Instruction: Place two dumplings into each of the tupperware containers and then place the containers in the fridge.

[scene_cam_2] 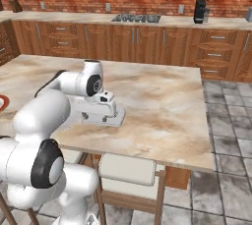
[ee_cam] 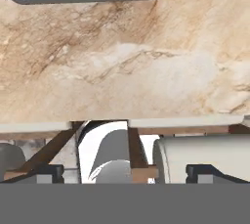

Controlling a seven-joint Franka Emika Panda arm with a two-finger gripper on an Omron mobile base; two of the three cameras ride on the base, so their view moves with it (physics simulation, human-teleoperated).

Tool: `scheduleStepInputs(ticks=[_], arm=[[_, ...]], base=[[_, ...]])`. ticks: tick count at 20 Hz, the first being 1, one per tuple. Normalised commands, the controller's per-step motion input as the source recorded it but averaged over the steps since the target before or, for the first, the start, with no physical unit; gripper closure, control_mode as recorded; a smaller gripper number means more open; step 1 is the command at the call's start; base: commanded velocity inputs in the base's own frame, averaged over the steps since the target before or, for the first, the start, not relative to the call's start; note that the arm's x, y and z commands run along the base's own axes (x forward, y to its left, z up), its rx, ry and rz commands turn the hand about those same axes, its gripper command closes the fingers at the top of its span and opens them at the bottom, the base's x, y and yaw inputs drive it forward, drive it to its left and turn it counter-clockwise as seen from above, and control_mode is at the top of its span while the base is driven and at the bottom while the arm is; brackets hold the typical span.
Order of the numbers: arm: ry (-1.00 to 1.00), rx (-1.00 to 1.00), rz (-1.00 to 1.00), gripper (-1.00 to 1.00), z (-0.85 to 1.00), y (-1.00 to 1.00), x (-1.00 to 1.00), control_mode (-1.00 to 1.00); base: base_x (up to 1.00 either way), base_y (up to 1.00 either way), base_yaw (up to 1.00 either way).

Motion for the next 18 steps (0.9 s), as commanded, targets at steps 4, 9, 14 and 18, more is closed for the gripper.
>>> scheduleStepInputs(ticks=[4,9,14,18], arm=[[0.00,0.00,-0.02,-1.00,0.41,0.00,-0.76,-1.00],[0.00,0.00,-0.03,-1.00,0.27,-0.06,-0.89,-1.00],[0.00,0.00,-0.01,-1.00,0.15,-0.18,-0.81,-1.00],[0.00,0.00,0.00,-1.00,0.28,0.01,0.00,-1.00]], base=[[0.00,0.00,0.00],[0.00,0.00,0.00],[0.00,0.00,0.00],[0.00,0.00,0.00]])
